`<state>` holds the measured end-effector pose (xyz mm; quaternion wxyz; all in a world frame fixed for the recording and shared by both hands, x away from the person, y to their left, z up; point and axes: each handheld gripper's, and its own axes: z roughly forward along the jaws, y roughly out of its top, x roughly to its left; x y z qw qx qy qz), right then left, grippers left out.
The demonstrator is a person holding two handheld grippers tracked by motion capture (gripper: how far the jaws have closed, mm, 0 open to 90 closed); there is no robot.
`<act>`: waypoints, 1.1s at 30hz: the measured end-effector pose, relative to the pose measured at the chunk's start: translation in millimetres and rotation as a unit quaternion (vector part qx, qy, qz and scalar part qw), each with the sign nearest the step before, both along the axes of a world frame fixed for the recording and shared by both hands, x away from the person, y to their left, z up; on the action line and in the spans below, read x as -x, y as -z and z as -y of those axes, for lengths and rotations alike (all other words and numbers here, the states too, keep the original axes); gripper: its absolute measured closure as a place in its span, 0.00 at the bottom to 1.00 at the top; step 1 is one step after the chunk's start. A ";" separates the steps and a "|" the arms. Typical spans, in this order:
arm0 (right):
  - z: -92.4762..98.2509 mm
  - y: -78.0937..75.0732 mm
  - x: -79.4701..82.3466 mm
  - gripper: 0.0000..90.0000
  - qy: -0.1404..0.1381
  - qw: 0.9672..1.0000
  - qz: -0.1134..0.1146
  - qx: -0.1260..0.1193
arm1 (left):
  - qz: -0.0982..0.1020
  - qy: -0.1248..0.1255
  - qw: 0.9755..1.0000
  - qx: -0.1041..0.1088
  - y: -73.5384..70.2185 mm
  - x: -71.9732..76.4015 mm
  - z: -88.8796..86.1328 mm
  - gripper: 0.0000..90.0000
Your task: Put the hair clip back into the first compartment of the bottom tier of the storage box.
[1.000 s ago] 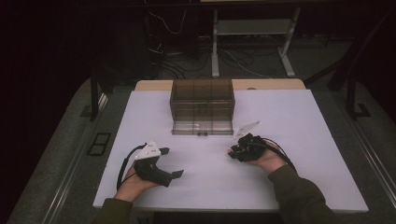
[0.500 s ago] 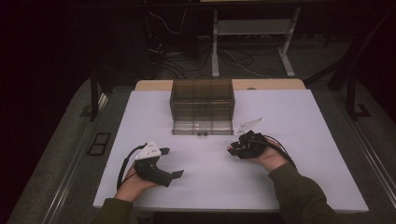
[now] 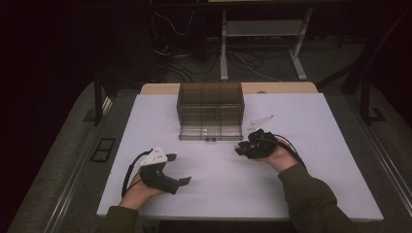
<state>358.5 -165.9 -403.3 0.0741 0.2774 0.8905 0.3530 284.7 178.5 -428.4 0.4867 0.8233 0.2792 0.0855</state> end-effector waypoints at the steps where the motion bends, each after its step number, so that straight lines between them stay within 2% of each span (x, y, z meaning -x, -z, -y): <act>1: -1.4 -0.5 -1.1 0.75 -0.001 1.000 0.001 -0.001 | 0.000 0.000 1.000 0.000 -0.1 0.0 0.0 0.00; 19: -21.4 -10.5 -19.0 0.75 -0.006 1.000 0.003 -0.011 | -0.005 0.007 1.000 0.005 -0.1 0.7 3.1 0.00; 33: -43.6 -18.0 -36.1 0.75 -0.013 1.000 0.002 -0.018 | -0.004 0.009 1.000 0.000 -0.3 0.4 3.5 0.00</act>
